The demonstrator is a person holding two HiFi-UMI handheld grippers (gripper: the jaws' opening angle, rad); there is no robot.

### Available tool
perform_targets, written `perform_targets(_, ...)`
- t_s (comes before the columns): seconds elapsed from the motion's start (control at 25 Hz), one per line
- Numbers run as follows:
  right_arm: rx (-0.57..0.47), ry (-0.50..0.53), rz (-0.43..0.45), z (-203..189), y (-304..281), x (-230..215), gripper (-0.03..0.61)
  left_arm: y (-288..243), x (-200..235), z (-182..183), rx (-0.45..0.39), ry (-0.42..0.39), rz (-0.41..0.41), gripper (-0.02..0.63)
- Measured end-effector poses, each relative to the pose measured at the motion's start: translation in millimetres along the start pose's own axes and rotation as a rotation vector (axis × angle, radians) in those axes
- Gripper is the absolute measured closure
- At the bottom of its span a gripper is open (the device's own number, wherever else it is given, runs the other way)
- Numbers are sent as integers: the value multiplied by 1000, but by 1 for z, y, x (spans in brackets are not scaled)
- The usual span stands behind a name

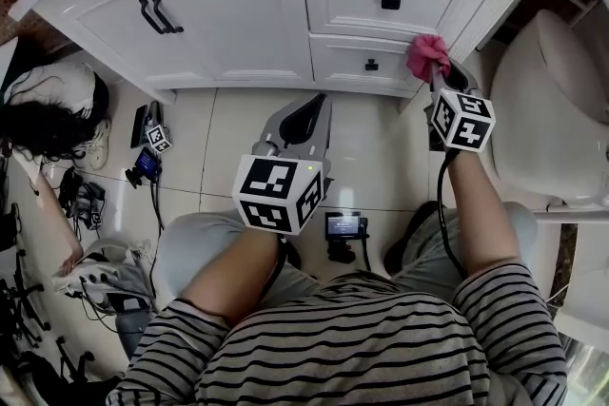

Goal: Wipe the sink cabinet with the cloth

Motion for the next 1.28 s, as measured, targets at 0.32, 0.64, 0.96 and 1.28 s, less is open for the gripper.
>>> perform_targets(0.32, 18, 152, 356, -27, -42, 145, 515, 5, 8, 1, -10, 15, 6, 612)
perform_targets(0.64, 111, 171, 330, -59, -80, 149, 515, 2, 16, -2, -8, 35, 8, 612)
perform_targets(0.96, 79, 95, 216, -63, -51, 73, 517, -11, 5, -6, 16, 22, -17, 612)
perform_targets(1.28, 115, 47, -45, -65, -29, -27, 517, -16, -6, -9, 34, -2, -23, 612)
Point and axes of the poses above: the fingertips, and each gripper's own axes: y backward along the fingers, x to its left, z out of its top, the point moved 6 cm from there along y, backward along the fingers, and after that the axes turned 4 degrees about -y, right-handed, at the moved point
